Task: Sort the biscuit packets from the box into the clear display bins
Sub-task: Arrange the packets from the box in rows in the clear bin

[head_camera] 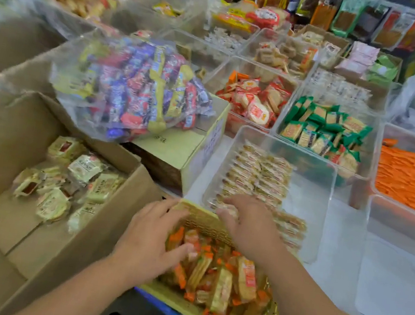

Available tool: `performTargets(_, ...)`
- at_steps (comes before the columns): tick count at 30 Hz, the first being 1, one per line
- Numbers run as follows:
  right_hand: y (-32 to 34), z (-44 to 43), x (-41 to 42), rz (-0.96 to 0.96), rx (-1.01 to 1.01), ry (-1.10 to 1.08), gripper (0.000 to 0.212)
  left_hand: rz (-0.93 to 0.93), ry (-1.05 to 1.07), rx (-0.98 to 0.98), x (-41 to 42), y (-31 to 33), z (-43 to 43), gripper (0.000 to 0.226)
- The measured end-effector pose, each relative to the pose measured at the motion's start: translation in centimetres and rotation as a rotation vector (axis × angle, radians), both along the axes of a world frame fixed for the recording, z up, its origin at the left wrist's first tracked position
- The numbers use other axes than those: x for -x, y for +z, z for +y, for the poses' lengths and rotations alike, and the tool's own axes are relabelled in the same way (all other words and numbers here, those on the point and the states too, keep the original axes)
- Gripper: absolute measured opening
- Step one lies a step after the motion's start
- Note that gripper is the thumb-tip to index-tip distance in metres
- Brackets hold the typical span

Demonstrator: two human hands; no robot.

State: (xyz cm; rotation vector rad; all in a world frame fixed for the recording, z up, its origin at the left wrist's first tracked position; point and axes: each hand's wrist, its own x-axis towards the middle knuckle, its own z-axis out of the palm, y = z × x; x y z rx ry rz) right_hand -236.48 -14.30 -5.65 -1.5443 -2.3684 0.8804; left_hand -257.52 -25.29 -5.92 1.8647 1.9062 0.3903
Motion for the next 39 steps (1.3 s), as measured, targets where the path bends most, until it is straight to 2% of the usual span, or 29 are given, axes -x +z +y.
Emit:
performTargets(5,1.2,-5.5,10.5,0.150,-0.022,0.229,0.041,-0.080,0.305,-0.199,8.2,1.8,-6.3,0.040)
performTargets(8,1.4,-8.4,16.6,0.134,-0.096,0.340,0.046,-0.139,0.478,-0.136,14.3,1.4,-9.1,0.037)
performTargets(12,1.1,-11.4,23.8,0.092,-0.179,0.392,0.039,-0.142,0.562,0.035,22.8,0.2,-11.5,0.056)
performTargets(15,-0.1,-13.3,27.6,-0.057,-0.145,0.357,0.041,-0.062,0.561,0.106,28.8,-0.4,-11.8,0.067)
performTargets(17,-1.1,-14.3,29.3,-0.176,-0.118,0.309,0.045,0.002,0.528,0.191,32.4,-0.7,-11.0,0.078)
performTargets(22,-1.7,-15.2,29.9,-0.387,-0.208,0.248,0.057,0.068,0.389,0.325,37.8,-2.2,-5.5,0.096)
performTargets(28,-2.0,-15.6,30.3,-0.454,-0.221,0.193,0.057,0.131,0.326,0.460,40.6,-6.7,0.5,0.111)
performTargets(35,-2.0,-15.6,30.3,-0.467,-0.207,0.165,0.054,0.094,0.302,0.663,40.7,-10.0,2.8,0.144)
performTargets(37,-2.0,-15.6,30.5,-0.471,-0.205,0.169,0.054,0.140,0.285,0.683,40.1,-10.2,3.2,0.158)
performTargets(39,-2.0,-15.6,30.6,-0.465,-0.218,0.163,0.052,0.157,0.326,0.659,39.4,-10.6,3.5,0.159)
